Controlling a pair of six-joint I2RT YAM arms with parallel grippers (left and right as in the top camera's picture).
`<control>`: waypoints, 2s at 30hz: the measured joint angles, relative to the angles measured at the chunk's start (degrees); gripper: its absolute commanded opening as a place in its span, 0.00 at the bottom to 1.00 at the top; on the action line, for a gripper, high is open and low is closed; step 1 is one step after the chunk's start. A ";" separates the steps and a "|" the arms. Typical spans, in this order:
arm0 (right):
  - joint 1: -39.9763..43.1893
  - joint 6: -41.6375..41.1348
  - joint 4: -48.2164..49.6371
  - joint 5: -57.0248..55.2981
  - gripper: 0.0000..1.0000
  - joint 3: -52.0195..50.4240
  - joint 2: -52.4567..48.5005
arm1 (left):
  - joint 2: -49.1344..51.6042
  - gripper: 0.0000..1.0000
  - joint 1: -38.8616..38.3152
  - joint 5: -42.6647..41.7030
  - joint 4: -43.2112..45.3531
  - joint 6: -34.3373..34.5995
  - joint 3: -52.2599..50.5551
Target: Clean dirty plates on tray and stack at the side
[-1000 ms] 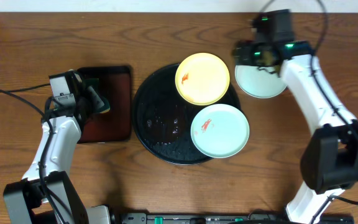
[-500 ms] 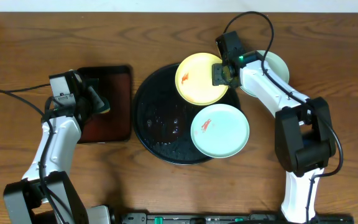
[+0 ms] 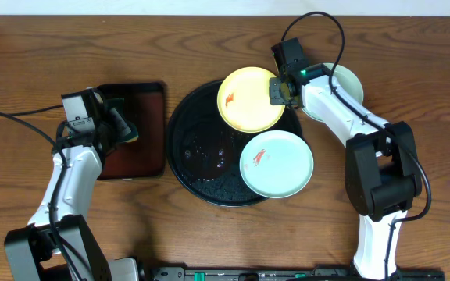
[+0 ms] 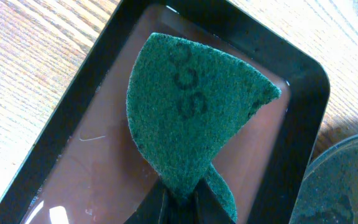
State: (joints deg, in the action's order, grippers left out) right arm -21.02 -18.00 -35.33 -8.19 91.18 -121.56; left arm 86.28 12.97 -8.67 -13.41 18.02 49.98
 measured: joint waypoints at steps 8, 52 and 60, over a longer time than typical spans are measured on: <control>0.00 0.76 -1.81 5.38 0.01 0.17 0.92 | 0.00 0.08 0.00 0.00 -0.04 0.00 0.00; -10.69 -8.61 -3.15 11.45 0.45 0.98 -4.26 | -10.54 0.07 -16.04 -8.61 0.31 -4.96 0.00; -10.75 -14.64 -4.33 11.67 0.06 0.98 -4.31 | -10.54 0.07 -16.04 -7.69 0.28 -4.94 0.00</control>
State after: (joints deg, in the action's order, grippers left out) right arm -31.77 -32.64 -39.66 3.49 92.16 -125.86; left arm 75.75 -3.07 -16.36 -13.13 13.08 49.98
